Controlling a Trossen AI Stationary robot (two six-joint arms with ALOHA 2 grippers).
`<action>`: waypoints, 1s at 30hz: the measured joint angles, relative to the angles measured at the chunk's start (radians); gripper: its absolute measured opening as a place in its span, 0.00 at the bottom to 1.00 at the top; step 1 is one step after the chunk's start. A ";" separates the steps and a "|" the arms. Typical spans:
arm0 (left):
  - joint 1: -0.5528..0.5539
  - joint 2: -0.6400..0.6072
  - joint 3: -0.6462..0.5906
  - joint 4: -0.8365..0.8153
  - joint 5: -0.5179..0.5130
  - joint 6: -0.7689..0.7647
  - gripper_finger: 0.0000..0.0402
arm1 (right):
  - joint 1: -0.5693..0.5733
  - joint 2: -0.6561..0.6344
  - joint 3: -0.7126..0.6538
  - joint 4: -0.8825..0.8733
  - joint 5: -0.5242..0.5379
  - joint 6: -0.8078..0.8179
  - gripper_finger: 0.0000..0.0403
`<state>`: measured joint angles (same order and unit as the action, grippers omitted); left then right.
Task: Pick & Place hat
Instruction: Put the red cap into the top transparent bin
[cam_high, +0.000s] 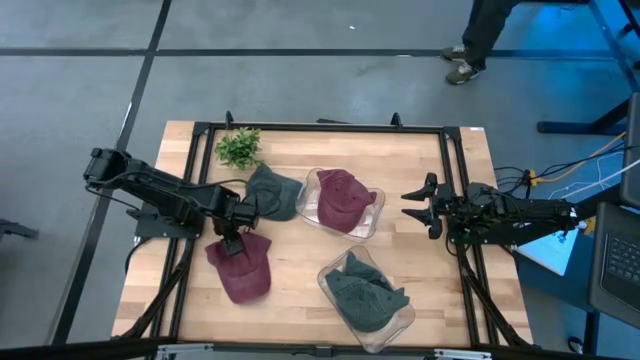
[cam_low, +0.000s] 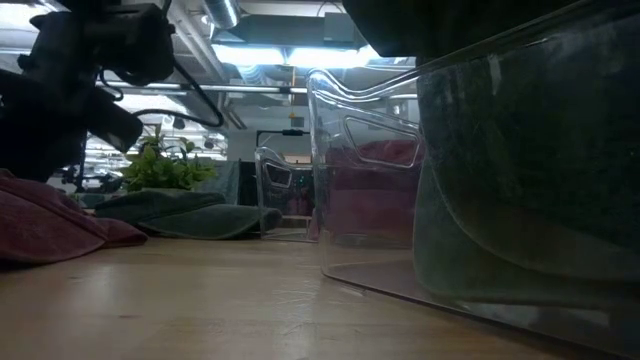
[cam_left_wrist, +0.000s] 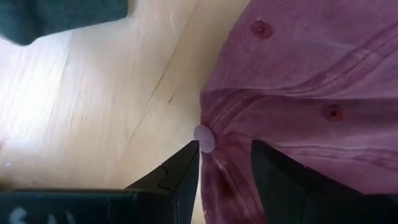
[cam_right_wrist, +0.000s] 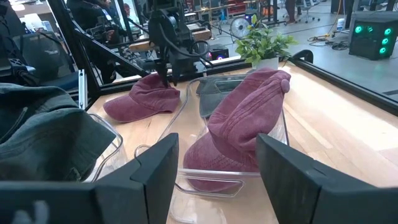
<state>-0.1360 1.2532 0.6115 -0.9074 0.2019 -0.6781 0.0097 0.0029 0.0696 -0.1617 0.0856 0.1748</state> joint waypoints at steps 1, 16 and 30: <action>0.000 0.000 -0.003 0.001 0.000 0.008 0.36 | 0.000 0.000 0.000 0.000 0.000 0.000 0.53; 0.000 0.000 -0.054 0.060 0.000 0.074 0.54 | 0.000 0.000 0.000 0.000 0.000 0.000 0.53; 0.001 -0.003 -0.125 0.156 -0.001 0.057 0.46 | 0.000 0.000 0.000 0.000 0.000 0.000 0.53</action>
<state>-0.1349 1.2503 0.4863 -0.7511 0.2007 -0.6214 0.0097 0.0029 0.0696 -0.1619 0.0856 0.1749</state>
